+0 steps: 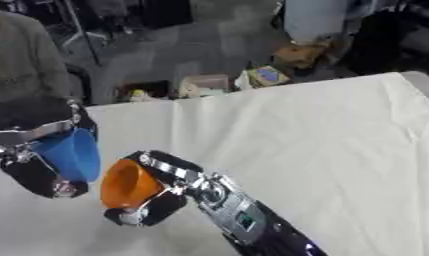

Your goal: Pour the contents of one cup into another cup.

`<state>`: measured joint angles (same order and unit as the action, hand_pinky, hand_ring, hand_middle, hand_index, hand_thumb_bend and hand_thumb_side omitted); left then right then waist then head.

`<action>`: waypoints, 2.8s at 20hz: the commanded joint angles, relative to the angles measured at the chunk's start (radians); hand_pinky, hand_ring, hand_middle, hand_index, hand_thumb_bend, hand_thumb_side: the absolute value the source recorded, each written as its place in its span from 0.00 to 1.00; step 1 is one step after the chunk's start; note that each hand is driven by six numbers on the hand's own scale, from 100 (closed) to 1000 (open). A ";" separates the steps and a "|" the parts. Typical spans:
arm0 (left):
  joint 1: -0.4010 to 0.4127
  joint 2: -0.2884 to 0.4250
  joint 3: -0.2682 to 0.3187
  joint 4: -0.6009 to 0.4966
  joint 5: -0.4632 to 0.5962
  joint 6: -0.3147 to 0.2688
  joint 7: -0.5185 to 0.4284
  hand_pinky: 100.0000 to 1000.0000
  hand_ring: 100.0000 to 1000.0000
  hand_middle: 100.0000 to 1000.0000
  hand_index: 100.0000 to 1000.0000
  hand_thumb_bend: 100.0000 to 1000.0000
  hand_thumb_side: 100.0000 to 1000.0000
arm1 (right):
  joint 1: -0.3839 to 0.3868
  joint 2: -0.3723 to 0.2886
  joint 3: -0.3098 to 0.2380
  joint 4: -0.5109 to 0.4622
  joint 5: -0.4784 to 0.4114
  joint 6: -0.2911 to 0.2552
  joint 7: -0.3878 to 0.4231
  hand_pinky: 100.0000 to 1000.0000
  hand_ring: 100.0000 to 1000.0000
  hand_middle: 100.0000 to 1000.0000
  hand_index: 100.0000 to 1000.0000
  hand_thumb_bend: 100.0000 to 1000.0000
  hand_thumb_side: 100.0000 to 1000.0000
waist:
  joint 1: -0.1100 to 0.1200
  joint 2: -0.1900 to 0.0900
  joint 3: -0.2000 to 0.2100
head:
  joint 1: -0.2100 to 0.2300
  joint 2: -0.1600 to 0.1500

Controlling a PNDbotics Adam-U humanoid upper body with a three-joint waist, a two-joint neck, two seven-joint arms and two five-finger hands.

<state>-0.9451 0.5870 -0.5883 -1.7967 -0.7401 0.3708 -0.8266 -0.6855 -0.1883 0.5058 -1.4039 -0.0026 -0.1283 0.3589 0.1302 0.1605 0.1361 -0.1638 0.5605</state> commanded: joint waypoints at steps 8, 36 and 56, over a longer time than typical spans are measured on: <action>-0.038 0.012 0.023 -0.035 -0.035 -0.012 -0.037 0.15 0.13 0.14 0.41 0.28 0.00 | -0.015 0.003 -0.001 -0.005 -0.013 -0.001 0.006 0.29 0.34 0.30 0.54 0.12 0.00 | 0.000 -0.019 0.002 | -0.003 -0.016; -0.036 0.020 0.007 -0.051 -0.038 -0.067 -0.080 0.15 0.13 0.14 0.41 0.27 0.00 | -0.017 0.001 -0.003 0.001 -0.016 -0.002 0.010 0.29 0.34 0.30 0.54 0.11 0.00 | 0.008 -0.019 0.001 | -0.013 -0.021; -0.031 0.022 0.001 -0.038 -0.037 -0.081 -0.080 0.15 0.13 0.14 0.41 0.26 0.00 | -0.017 0.001 -0.006 0.001 -0.020 -0.002 0.011 0.29 0.34 0.30 0.54 0.12 0.00 | 0.012 -0.019 0.001 | -0.016 -0.023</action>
<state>-0.9618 0.5867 -0.5948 -1.8330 -0.7808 0.2822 -0.8976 -0.6856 -0.1883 0.5056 -1.3913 -0.0120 -0.1278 0.3656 0.1451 0.1601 0.1352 -0.1784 0.5511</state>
